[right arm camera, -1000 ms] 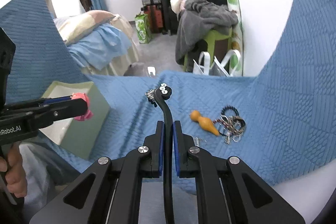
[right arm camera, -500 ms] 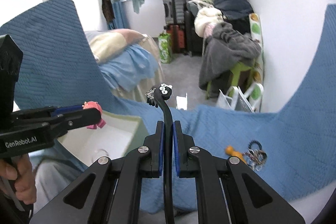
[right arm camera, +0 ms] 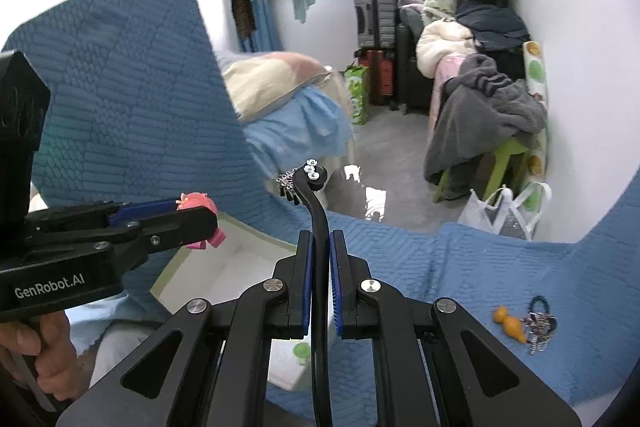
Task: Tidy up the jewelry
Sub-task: 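Carry the pink charm and black hair clip into the box and release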
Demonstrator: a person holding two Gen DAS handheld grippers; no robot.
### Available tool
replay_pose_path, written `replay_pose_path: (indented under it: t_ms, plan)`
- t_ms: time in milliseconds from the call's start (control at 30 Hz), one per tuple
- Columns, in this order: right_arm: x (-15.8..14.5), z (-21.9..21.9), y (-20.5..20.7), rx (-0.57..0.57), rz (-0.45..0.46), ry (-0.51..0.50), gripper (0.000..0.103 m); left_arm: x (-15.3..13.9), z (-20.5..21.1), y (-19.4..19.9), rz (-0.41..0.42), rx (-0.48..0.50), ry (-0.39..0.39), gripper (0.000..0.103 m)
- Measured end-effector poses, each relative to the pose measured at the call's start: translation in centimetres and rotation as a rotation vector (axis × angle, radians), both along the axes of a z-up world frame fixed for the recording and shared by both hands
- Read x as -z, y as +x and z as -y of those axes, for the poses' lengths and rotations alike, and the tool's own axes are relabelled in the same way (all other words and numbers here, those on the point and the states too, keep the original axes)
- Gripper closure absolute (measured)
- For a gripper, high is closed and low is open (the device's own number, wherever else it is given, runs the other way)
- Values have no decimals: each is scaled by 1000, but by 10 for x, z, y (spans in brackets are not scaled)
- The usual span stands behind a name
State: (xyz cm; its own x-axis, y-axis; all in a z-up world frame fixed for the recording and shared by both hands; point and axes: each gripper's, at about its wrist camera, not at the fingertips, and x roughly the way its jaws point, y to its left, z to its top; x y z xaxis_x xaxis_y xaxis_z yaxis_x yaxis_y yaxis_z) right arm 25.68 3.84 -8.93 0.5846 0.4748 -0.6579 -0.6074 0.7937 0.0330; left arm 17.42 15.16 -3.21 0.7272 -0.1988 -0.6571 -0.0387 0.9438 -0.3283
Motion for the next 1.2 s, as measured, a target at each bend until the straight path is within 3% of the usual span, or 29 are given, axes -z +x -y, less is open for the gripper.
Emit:
replay_pose_path:
  t_ms: [267,400,800,1200]
  plan:
    - [48,-29,7,30,-85,-5,97,35,-39,-1,-44,-49,24,74]
    - [75,-40,9,32,-129,-37,97,68,-54,4,-114,-68,6,74]
    - [143,-65,1,-47,-257,-159,97,127,-60,6,-240,-80,-18,74]
    - [159,-66,-6,-84,-316,-205,95,148,-61,-10,-280,-111,-51,74]
